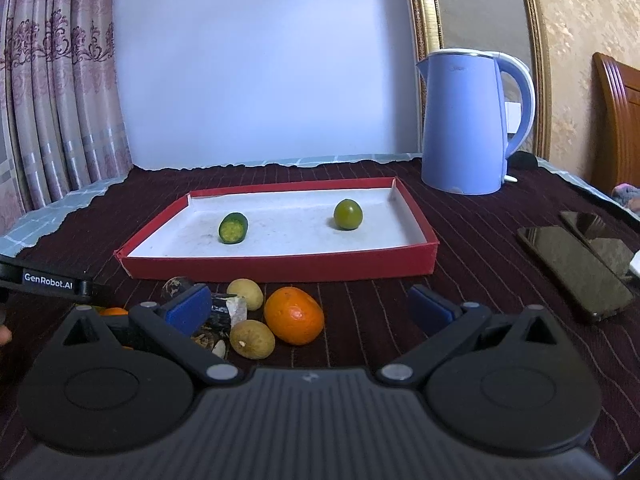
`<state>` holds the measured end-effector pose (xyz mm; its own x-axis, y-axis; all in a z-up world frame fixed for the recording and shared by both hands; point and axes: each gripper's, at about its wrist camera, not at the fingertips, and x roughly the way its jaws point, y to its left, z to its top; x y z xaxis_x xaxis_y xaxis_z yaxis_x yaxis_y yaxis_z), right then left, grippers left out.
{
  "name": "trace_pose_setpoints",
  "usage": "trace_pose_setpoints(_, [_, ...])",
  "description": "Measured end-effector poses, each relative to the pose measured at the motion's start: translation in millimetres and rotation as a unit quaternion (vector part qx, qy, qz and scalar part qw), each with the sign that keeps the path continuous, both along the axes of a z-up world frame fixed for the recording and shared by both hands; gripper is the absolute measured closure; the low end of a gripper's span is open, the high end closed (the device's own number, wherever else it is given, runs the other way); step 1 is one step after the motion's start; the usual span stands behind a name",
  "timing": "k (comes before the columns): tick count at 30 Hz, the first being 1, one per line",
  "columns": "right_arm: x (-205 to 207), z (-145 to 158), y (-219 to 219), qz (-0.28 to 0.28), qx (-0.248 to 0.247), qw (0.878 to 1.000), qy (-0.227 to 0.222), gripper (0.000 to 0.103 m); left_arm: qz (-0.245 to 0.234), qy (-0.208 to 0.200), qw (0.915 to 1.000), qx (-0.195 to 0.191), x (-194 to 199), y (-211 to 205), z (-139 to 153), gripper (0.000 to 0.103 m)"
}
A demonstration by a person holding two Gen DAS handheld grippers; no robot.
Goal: Organize fruits
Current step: 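Withdraw both open tools from the tray back toward the remaining fruits, then grasp a green round fruit with the left tool while the right tool grasps a mandarin orange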
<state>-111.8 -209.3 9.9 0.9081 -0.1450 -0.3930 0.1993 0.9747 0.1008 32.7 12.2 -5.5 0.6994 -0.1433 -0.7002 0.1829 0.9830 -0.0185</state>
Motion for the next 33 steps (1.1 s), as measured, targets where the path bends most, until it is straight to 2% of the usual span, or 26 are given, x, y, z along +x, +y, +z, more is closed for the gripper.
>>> trace_pose_setpoints(4, [-2,1,0,0.0,-0.001,1.0,-0.002,0.0,-0.017,0.007,0.9998,0.005,-8,10,-5,0.013])
trace_pose_setpoints(9, [-3,2,-1,-0.002,0.004,1.0,-0.007,0.0,-0.055,-0.051,0.9944,0.075,-26,7,-3,0.013])
trace_pose_setpoints(13, [1,-1,-1,-0.002,0.011,1.0,0.0,0.0,-0.09,-0.07,0.9906,0.076,-26,-4,-4,0.017])
trace_pose_setpoints(14, [2,-2,0,-0.002,0.01,1.0,0.003,0.0,-0.091,-0.069,0.9905,0.077,-24,-7,-6,0.025])
trace_pose_setpoints(15, [2,-2,0,-0.002,0.006,1.0,0.006,0.0,-0.092,-0.064,0.9907,0.077,-21,-8,-9,0.037])
trace_pose_setpoints(16, [2,-2,1,-0.003,0.002,1.0,0.007,0.0,-0.094,-0.052,0.9916,0.072,-17,-9,-12,0.044])
trace_pose_setpoints(20, [-3,1,-1,0.008,-0.014,1.0,0.003,0.0,-0.095,-0.037,0.9944,0.029,-12,-3,-12,0.067])
trace_pose_setpoints(21, [-4,1,-2,0.012,-0.015,1.0,0.002,0.0,-0.096,-0.035,0.9945,0.023,-11,-2,-12,0.07])
trace_pose_setpoints(27, [-8,-3,-7,0.033,-0.033,0.999,0.003,0.0,-0.084,-0.046,0.9953,0.018,-18,1,-11,0.071])
trace_pose_setpoints(29, [-8,-4,-8,0.044,-0.033,0.998,0.01,0.004,-0.078,-0.056,0.9953,0.019,-21,2,-8,0.071])
trace_pose_setpoints(30, [-7,-4,-8,0.049,-0.032,0.998,0.015,0.01,-0.074,-0.059,0.9953,0.021,-21,3,-6,0.071])
trace_pose_setpoints(33, [-3,-6,-8,0.05,-0.049,0.997,0.026,0.012,-0.068,-0.072,0.9946,0.031,-24,2,-2,0.071])
